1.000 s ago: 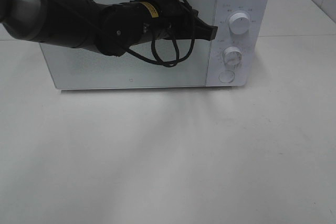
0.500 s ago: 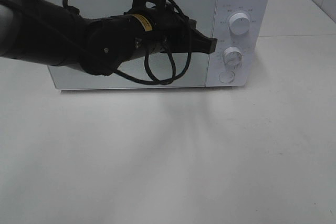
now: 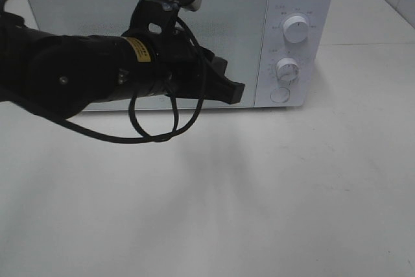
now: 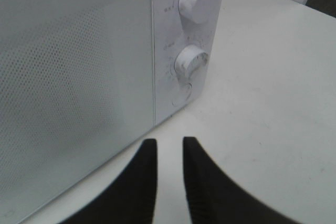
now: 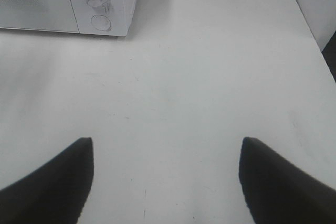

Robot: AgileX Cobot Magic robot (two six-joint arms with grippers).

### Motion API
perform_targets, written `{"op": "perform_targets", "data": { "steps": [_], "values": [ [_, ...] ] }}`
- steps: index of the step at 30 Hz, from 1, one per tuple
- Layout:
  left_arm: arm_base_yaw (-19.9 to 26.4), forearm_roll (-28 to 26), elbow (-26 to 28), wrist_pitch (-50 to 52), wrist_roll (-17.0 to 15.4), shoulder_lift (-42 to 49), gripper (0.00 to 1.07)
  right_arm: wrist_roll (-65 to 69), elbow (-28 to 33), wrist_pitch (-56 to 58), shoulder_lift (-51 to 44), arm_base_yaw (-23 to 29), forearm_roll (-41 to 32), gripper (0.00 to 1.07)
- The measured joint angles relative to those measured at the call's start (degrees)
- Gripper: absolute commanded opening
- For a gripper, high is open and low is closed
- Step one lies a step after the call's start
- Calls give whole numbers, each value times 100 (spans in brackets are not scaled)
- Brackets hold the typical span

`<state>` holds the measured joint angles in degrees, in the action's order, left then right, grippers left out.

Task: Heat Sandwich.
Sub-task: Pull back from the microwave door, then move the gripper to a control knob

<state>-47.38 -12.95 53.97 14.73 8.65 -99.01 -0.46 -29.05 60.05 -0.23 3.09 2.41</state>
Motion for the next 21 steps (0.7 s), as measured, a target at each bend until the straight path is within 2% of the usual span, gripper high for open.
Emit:
{"op": "perform_targets", "data": {
  "steps": [1, 2, 3, 11, 14, 16, 17, 21],
  "values": [
    [0, 0, -29, -332, 0, 155, 72, 0, 0, 0, 0, 0, 0, 75],
    [0, 0, -29, -498, 0, 229, 100, 0, 0, 0, 0, 0, 0, 75],
    [0, 0, -29, -636, 0, 292, 106, 0, 0, 0, 0, 0, 0, 75],
    [6, 29, -29, -1799, 0, 831, 104, 0, 0, 0, 0, 0, 0, 75],
    [6, 155, -29, -2813, 0, 1134, 104, 0, 0, 0, 0, 0, 0, 75],
    [29, 172, -29, -2991, 0, 1209, 104, 0, 0, 0, 0, 0, 0, 75],
    [103, 178, -29, -3386, 0, 1324, 104, 0, 0, 0, 0, 0, 0, 75],
    [367, 183, -29, -3833, -86, 1467, 104, 0, 0, 0, 0, 0, 0, 75]
  ]
}}
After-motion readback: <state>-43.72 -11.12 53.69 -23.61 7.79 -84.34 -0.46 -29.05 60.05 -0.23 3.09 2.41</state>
